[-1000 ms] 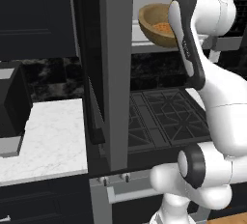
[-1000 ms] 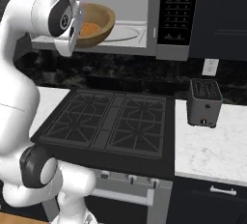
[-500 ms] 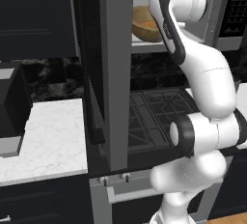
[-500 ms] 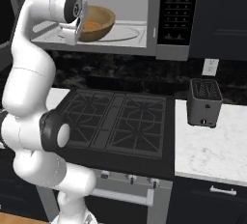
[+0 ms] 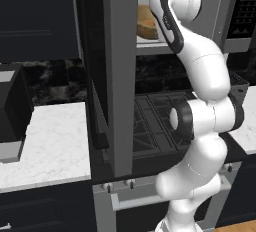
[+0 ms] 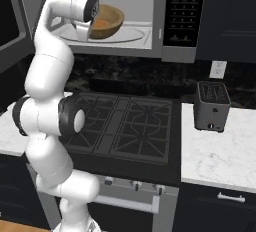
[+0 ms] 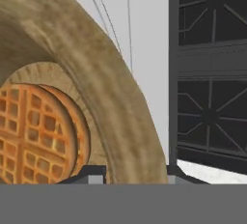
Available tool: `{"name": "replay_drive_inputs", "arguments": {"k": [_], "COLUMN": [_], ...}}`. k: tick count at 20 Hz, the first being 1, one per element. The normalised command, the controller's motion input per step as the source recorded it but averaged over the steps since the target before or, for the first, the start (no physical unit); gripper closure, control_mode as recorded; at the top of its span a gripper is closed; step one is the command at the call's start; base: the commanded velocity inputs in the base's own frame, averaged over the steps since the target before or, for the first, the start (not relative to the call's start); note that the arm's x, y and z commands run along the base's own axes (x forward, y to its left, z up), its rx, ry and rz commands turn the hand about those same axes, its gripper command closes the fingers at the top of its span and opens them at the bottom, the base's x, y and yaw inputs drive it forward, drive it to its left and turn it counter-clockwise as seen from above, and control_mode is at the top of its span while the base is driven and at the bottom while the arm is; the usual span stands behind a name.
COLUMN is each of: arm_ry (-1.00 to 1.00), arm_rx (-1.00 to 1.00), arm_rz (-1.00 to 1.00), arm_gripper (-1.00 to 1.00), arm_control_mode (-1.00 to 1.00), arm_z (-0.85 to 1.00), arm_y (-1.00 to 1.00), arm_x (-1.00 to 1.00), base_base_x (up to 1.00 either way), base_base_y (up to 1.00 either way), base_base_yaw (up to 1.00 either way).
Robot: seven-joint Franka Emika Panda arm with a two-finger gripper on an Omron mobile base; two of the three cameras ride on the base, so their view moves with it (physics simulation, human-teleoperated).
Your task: Open the microwave, place the bowl with waffle inside the microwave, then close the microwave door and turn it on.
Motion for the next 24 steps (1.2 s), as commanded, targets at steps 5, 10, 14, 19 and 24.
{"name": "replay_drive_inputs", "arguments": {"k": [5,10,14,19,24], "arm_ry": [0.00,-0.01,-0.11,-0.26,-0.34], "arm_rx": [0.08,0.06,0.03,0.11,0.12], "arm_rz": [0.00,0.00,0.00,0.00,0.00], "arm_gripper": [1.00,1.00,-1.00,-1.00,-1.00], "arm_control_mode": [-1.00,-1.00,-1.00,-1.00,-1.00], "arm_z": [-0.01,-0.08,-0.06,-0.31,-0.33], "arm_y": [0.00,0.00,0.00,-0.26,-0.22], "arm_x": [0.66,0.63,0.14,-0.04,0.02], "base_base_x": [0.00,0.00,0.00,0.00,0.00], "base_base_y": [0.00,0.00,0.00,0.00,0.00], "base_base_yaw": [0.00,0.00,0.00,0.00,0.00]}}
